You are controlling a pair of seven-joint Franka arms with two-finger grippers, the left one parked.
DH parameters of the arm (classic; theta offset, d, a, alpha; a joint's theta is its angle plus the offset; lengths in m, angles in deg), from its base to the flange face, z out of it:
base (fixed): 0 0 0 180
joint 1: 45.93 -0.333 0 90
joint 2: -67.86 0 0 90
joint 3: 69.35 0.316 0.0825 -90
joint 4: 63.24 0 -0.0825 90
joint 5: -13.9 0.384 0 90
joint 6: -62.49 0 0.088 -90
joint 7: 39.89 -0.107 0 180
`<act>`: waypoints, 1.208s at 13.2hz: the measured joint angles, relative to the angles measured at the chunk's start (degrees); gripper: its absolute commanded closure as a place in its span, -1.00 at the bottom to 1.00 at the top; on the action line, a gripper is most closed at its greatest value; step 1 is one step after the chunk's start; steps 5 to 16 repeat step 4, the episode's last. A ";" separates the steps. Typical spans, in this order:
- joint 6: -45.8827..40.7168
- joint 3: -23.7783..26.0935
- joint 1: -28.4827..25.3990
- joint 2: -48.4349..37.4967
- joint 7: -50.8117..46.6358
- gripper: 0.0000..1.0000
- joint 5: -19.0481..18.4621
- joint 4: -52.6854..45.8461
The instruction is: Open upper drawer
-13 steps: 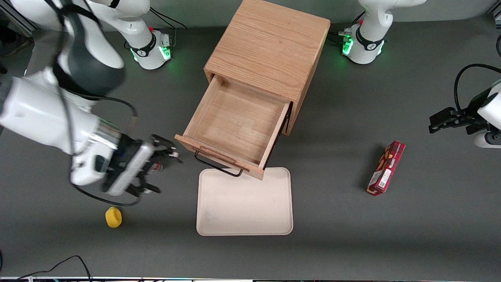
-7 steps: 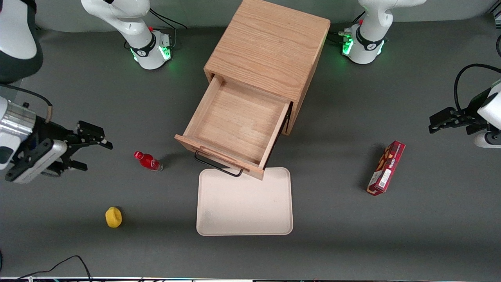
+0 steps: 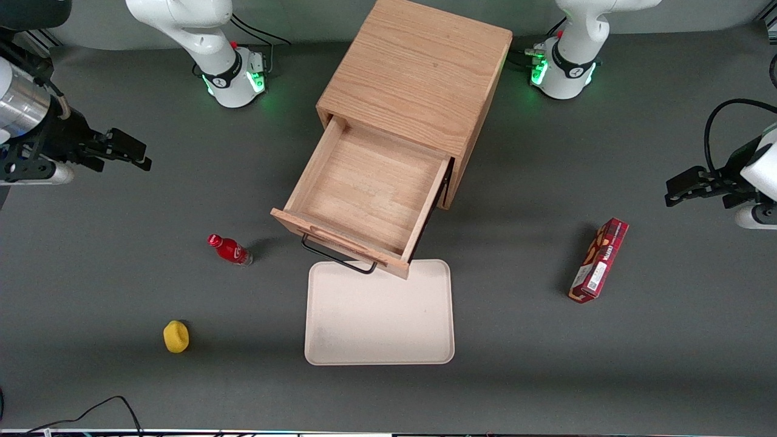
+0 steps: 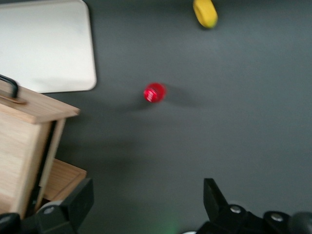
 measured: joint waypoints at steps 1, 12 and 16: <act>0.12 0.07 0.00 -0.59 -0.53 -1.00 -1.85 1.08; 1.02 0.19 0.00 -0.68 -1.06 -1.00 -3.77 1.44; 1.02 0.19 0.00 -0.68 -1.06 -1.00 -3.77 1.44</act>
